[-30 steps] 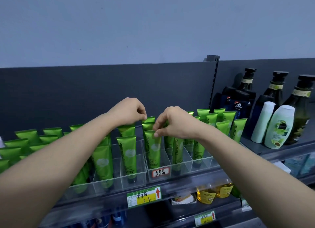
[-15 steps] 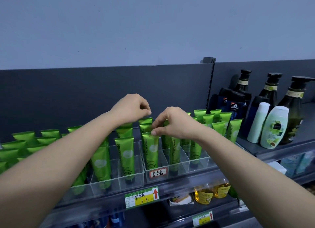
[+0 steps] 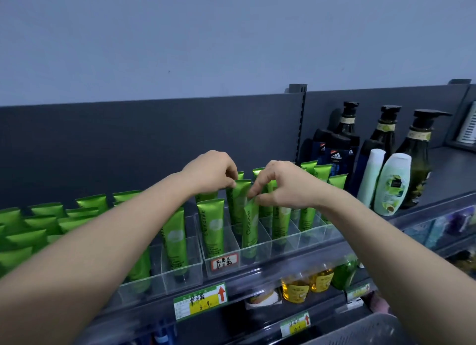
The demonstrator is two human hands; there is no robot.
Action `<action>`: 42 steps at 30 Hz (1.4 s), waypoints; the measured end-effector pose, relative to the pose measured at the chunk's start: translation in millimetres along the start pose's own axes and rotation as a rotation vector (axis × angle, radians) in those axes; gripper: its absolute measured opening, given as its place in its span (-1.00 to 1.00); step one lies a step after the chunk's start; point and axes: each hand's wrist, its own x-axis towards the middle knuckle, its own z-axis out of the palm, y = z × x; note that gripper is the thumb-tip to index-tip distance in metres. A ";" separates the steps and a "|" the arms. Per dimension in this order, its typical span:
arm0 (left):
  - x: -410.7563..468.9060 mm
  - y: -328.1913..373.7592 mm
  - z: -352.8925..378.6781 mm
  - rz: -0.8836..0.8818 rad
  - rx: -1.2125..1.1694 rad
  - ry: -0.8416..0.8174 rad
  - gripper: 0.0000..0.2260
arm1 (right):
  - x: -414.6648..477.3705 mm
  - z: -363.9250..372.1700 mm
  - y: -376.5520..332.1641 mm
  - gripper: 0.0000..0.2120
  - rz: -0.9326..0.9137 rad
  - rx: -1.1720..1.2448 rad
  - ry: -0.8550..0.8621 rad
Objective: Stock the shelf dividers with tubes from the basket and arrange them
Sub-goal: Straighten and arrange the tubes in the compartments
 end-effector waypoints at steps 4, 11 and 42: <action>1.1 1.6 2.5 -0.021 -0.040 0.020 -0.97 | -1.0 1.4 5.7 -0.90 0.006 -0.007 0.043; 2.3 -1.4 1.4 -0.037 -0.061 0.018 -0.94 | 0.1 6.2 6.4 -0.89 -0.008 -0.016 0.110; 0.9 -0.7 -2.6 -0.008 -0.036 0.009 -0.95 | 5.2 8.2 7.9 -0.86 -0.005 0.019 0.072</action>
